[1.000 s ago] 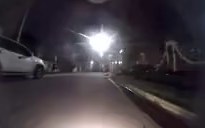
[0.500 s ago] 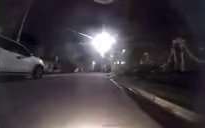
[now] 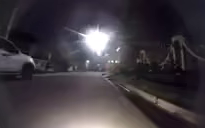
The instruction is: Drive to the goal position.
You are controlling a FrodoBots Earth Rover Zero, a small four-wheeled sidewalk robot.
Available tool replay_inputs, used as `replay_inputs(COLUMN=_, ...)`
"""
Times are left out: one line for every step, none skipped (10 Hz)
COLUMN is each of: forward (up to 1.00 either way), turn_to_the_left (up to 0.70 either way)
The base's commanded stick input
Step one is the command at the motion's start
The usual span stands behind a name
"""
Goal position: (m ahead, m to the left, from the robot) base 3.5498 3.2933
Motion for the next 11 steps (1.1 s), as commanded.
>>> replay_inputs(forward=0.7, turn_to_the_left=-0.04)
replay_inputs(forward=0.7, turn_to_the_left=-0.25)
replay_inputs(forward=0.7, turn_to_the_left=-0.1)
replay_inputs(forward=0.7, turn_to_the_left=0.0)
replay_inputs(forward=0.7, turn_to_the_left=0.0)
replay_inputs(forward=0.7, turn_to_the_left=0.0)
replay_inputs(forward=0.7, turn_to_the_left=0.0)
replay_inputs(forward=0.7, turn_to_the_left=0.0)
replay_inputs(forward=0.7, turn_to_the_left=0.0)
replay_inputs(forward=0.7, turn_to_the_left=0.0)
replay_inputs(forward=0.7, turn_to_the_left=0.0)
